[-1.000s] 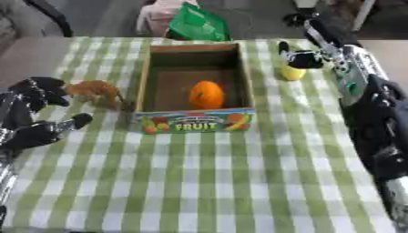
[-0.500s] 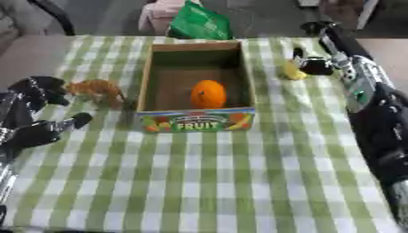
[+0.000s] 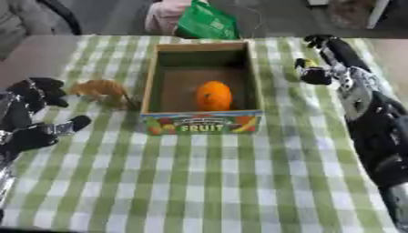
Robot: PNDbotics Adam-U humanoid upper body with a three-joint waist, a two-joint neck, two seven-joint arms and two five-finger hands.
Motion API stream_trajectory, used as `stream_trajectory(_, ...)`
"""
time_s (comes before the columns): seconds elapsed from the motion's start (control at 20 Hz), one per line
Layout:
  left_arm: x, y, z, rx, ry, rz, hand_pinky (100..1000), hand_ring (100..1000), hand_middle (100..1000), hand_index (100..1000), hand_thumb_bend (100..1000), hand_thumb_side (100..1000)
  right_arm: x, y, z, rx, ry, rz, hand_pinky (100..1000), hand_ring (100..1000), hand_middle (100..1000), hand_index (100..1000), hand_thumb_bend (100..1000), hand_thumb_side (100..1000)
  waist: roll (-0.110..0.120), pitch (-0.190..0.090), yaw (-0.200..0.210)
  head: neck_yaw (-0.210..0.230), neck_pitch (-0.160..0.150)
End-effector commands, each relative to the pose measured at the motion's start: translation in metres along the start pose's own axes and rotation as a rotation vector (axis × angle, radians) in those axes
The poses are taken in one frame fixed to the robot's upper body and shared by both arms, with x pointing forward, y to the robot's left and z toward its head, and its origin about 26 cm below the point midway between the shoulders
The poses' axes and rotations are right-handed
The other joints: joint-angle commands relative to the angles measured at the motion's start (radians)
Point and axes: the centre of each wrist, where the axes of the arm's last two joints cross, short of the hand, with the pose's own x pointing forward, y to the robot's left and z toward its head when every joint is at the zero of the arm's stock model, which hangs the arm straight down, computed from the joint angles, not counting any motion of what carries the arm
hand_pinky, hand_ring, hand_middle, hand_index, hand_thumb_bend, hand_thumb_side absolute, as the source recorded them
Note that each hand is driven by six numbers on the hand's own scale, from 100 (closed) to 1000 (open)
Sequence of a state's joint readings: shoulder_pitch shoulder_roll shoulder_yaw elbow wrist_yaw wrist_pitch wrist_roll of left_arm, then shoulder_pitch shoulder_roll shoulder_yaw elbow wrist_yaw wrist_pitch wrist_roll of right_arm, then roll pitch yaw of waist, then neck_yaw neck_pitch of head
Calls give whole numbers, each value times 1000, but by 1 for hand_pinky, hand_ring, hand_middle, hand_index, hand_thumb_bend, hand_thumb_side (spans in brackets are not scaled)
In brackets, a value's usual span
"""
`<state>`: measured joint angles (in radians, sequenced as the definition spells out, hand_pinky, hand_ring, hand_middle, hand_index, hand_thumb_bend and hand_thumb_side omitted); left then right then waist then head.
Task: Pick up objects on the table and place them in the box.
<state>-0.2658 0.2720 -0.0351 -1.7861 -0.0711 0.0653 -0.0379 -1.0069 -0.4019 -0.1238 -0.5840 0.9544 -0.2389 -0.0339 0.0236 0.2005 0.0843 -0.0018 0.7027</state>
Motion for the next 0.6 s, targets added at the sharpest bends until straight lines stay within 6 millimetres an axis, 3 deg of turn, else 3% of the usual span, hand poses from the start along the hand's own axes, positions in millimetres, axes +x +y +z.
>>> stream_trajectory(0.05,10,2,-4,-9,-40,-7,677,525,527,675,803,145,-10,-18,0,-36,31,7,715,855,760,900,100,224,3,-12,4,-7,-10)
stream_trajectory(0.6,10,1,-4,-13,-39,-6,677,525,527,675,801,147,-20,-11,6,1,140,80,698,844,751,877,100,261,7,-7,7,-9,-5)
